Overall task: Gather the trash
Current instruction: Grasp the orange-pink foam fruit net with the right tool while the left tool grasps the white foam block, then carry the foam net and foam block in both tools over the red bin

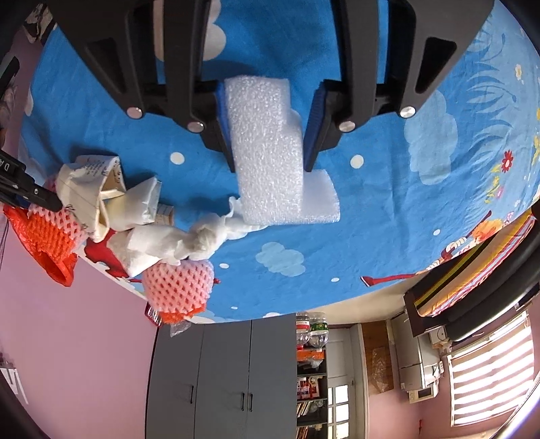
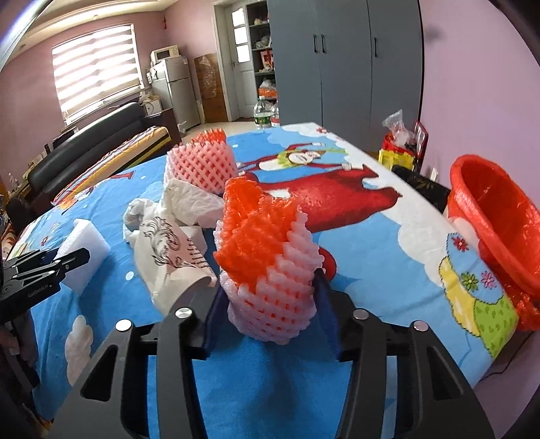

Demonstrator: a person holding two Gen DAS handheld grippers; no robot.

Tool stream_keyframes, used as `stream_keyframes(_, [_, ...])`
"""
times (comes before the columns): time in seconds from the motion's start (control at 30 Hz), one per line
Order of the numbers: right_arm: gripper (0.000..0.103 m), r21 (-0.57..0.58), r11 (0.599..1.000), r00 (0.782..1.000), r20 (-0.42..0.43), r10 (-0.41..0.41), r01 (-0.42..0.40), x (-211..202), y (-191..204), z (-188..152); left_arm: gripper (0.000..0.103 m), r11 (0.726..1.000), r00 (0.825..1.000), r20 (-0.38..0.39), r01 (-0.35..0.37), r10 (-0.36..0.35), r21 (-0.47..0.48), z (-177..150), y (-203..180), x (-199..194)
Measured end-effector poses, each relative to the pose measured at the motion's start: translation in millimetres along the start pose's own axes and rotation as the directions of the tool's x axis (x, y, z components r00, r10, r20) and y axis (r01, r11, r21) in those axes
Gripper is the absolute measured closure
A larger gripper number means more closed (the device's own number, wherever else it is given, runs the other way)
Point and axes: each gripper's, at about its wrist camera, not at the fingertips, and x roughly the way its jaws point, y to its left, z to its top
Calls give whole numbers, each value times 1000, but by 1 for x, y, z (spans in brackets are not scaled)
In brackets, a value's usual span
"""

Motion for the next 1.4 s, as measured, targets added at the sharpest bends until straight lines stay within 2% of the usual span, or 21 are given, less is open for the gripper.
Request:
stream_keyframes(0.43, [59, -26, 999, 996, 81, -22, 24, -45, 10, 6, 67, 1000, 997, 81, -1, 1, -2, 2, -3, -42])
stream_keyframes(0.73, [59, -45, 998, 990, 136, -27, 34, -80, 19, 6, 67, 1000, 988, 152, 9, -11, 16, -1, -12, -78])
stream_keyframes(1.4, [59, -79, 997, 967, 255, -2, 23, -147, 36, -2, 67, 994, 948, 303, 70, -94, 88, -4, -53, -155])
